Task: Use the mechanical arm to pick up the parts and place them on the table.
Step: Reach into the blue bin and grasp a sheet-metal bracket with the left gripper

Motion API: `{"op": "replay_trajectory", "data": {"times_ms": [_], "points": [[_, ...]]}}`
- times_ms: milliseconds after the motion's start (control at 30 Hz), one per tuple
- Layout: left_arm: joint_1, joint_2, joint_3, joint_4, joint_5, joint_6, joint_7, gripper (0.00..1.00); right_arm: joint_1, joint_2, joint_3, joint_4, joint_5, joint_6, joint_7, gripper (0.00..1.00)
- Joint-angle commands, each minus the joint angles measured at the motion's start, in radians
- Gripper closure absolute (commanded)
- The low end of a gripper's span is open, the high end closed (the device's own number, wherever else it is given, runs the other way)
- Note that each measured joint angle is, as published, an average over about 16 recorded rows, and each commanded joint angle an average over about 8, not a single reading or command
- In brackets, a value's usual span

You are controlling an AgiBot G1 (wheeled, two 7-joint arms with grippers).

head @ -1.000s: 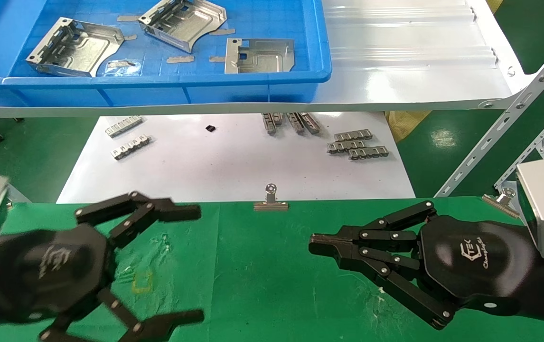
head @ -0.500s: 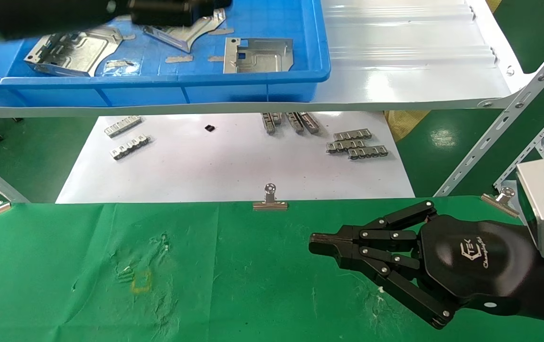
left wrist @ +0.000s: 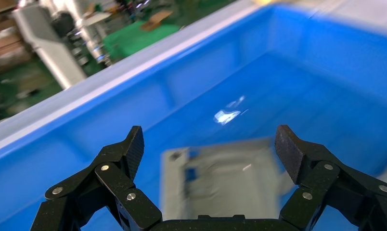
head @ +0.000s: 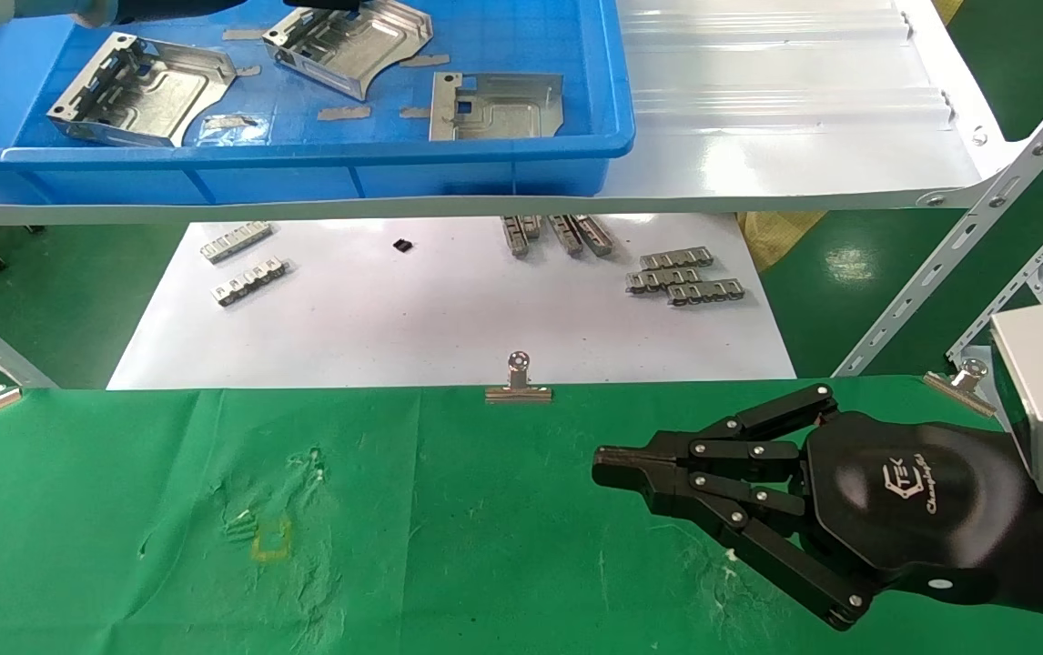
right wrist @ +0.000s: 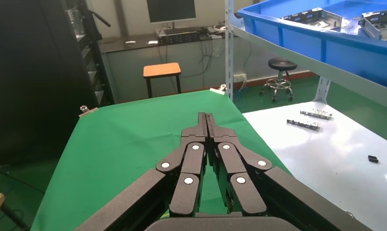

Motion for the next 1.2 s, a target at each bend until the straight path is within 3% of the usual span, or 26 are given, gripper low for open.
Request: {"op": "replay_trajectory", "data": {"times_ms": [33,400,1200], "points": [[-0.014,0.016,0.016,0.037,0.025,-0.041,0.010,1.00,0.000,0.000,0.000,0.000,0.000,0.000,0.000,0.00],[-0.033,0.033,0.042,0.113,0.064,-0.055,-0.043,1.00,0.000,0.000,0.000,0.000,0.000,0.000,0.000,0.00],[-0.026,0.016,0.053,0.119,0.079,-0.075,-0.105,1.00,0.000,0.000,0.000,0.000,0.000,0.000,0.000,0.00]]}}
